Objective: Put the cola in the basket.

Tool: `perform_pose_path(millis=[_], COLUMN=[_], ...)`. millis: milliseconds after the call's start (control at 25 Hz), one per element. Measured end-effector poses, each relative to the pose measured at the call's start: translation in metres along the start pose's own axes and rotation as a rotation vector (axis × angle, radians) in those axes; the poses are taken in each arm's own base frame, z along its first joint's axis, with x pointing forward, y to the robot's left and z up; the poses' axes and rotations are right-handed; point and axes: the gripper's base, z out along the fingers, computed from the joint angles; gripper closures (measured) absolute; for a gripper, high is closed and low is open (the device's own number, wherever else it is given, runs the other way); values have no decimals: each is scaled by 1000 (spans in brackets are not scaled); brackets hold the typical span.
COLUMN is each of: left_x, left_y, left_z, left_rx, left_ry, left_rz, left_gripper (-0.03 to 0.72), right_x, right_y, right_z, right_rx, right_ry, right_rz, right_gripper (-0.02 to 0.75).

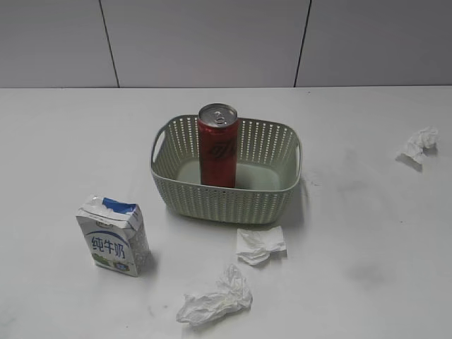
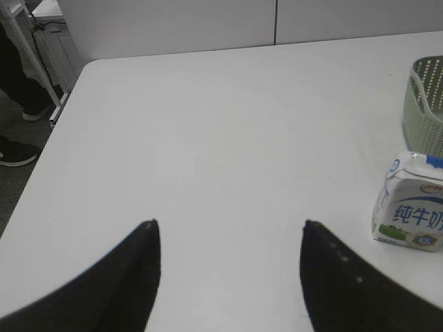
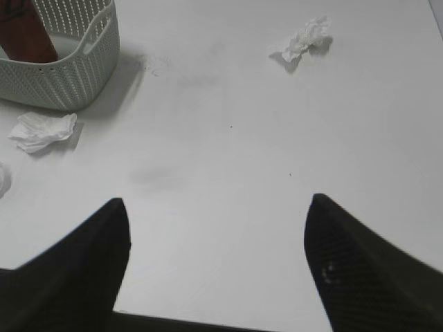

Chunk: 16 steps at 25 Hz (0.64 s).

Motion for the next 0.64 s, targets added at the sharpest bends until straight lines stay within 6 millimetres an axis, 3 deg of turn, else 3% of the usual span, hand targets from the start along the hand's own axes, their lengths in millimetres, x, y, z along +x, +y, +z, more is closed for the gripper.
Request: perform_pose_path(millis=[240,640], left_x=[0,0], left_y=[0,0], left_z=[0,0], left_rx=[0,0], left_ry=[0,0], left_rz=[0,0], left_gripper=[202,202], right_x=[7,7], right_y=[1,-1], right_z=[-11,-12], right_rx=[-1,17], right_ry=[-81,-85], right_rz=[-19,-97], right_gripper=[146,146])
